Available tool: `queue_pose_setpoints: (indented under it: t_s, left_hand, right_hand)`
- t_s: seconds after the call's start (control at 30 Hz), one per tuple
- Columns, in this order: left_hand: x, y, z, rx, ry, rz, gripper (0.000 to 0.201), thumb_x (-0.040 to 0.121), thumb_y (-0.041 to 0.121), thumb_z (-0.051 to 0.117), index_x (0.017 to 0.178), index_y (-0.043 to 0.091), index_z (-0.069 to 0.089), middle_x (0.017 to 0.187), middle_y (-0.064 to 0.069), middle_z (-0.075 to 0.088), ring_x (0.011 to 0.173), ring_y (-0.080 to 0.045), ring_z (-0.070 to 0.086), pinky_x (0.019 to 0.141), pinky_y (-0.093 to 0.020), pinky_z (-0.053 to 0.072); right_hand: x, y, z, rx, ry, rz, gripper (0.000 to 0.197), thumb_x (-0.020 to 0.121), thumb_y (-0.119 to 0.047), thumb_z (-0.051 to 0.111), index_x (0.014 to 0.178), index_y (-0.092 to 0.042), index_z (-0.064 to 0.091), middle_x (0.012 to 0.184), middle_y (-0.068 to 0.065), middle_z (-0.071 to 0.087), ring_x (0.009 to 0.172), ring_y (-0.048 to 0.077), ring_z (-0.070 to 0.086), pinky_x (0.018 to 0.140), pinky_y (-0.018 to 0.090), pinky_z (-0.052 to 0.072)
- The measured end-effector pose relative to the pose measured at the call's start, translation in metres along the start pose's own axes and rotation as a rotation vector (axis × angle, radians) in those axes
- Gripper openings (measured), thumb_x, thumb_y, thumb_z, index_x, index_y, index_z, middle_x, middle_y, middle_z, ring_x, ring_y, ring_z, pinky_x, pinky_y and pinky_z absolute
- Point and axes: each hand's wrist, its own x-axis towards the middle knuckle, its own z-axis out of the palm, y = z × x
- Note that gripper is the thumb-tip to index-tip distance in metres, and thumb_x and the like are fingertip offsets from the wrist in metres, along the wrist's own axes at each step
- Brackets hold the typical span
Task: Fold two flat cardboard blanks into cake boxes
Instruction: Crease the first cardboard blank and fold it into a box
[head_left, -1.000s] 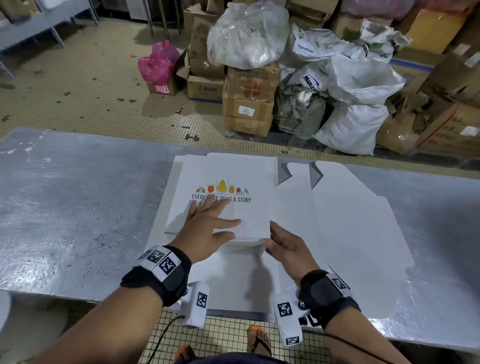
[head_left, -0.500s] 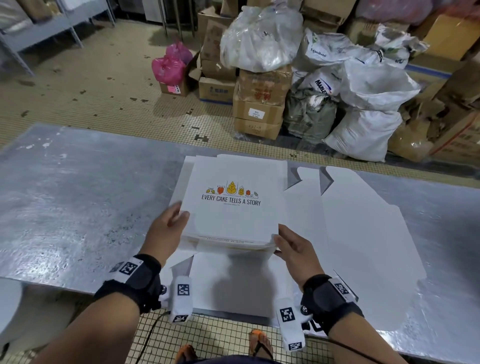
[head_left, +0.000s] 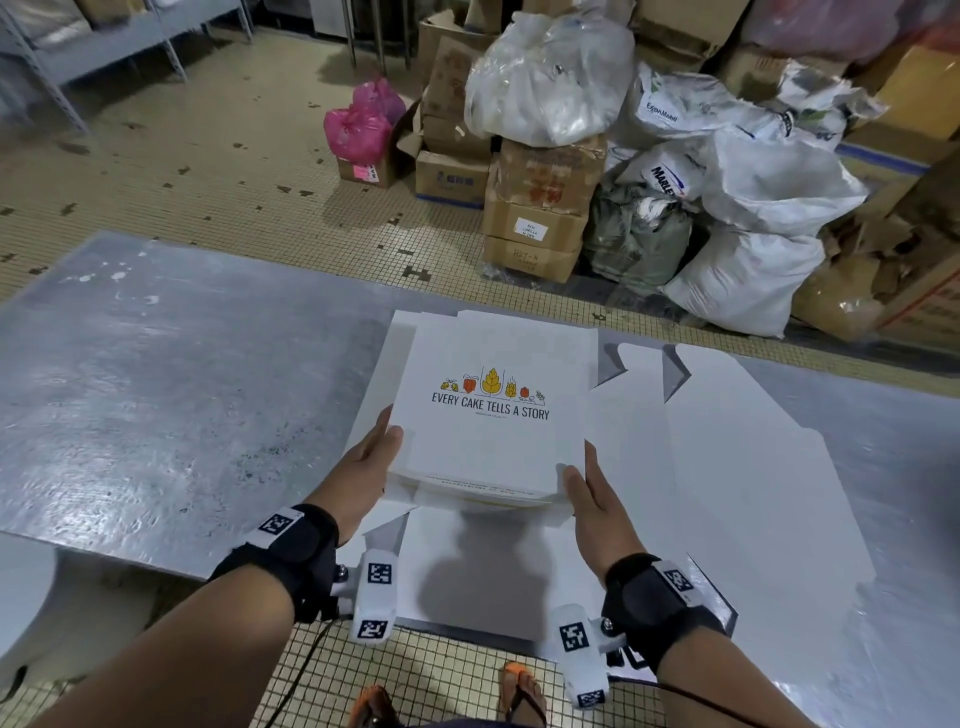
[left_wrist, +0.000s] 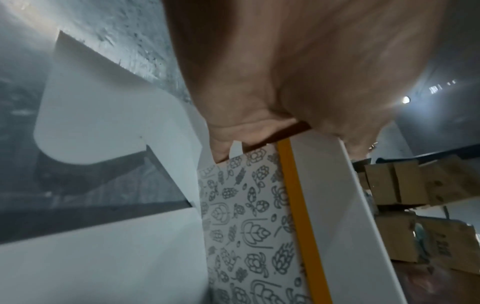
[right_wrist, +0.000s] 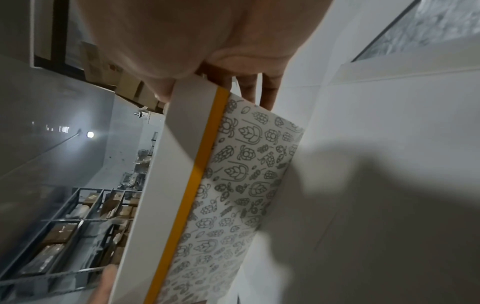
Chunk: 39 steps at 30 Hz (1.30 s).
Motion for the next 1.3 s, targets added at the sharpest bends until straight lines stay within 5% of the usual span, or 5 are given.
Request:
queue_pose_setpoints:
  t_s: [0.3,0.43,0.7,1.0,1.3]
  left_hand:
    - [-0.004,0.005,-0.014,-0.102,-0.004,-0.047,0.050,0.101,0.053,0.046,0.148,0.056,0.030,0.151,0.027,0.034,0.131,-0.010,0.038,0.105,-0.052,0.045]
    - [-0.011,0.015,-0.049,-0.149,0.042,0.016,0.041,0.104,0.040,0.046,0.142,0.054,0.040,0.126,0.029,0.054,0.092,-0.003,0.049,0.098,-0.042,0.046]
    - [-0.015,0.033,-0.130,-0.335,0.268,0.063,0.023,0.106,0.034,0.044,0.118,0.028,0.062,0.111,0.010,0.070,0.104,-0.012,0.060,0.112,-0.042,0.041]
    - [-0.007,0.032,-0.214,-0.379,0.699,0.118,0.017,0.101,0.038,0.056,0.098,0.026,0.068,0.090,0.011,0.070,0.083,-0.011,0.060,0.088,-0.036,0.050]
    - [0.022,-0.003,-0.318,-0.376,0.560,0.025,0.030,0.101,0.037,0.054,0.123,0.019,0.066,0.113,0.003,0.065,0.101,-0.013,0.059,0.101,-0.040,0.049]
  right_hand:
    - [-0.010,-0.013,0.030,0.111,0.181,0.002,0.052,0.105,-0.031,0.042,0.155,-0.029,0.026,0.158,-0.011,0.032,0.143,0.007,0.031,0.121,0.032,0.018]
    - [-0.019,-0.028,0.060,0.163,0.201,-0.073,0.052,0.106,-0.027,0.043,0.155,-0.024,0.028,0.158,-0.010,0.031,0.145,0.007,0.030,0.122,0.032,0.019]
    - [0.006,-0.088,0.132,0.081,-0.101,-0.266,0.042,0.106,-0.015,0.042,0.137,-0.044,0.040,0.126,-0.044,0.053,0.120,-0.020,0.046,0.106,0.014,0.035]
    - [0.064,-0.125,0.225,-0.130,-0.381,-0.344,0.035,0.104,-0.036,0.045,0.140,-0.036,0.043,0.136,-0.025,0.057,0.125,-0.004,0.051,0.112,0.037,0.040]
    - [0.105,-0.118,0.331,-0.155,-0.407,-0.251,0.075,0.090,-0.074,0.042,0.154,-0.040,0.023,0.153,-0.025,0.038,0.140,-0.006,0.034,0.121,0.031,0.026]
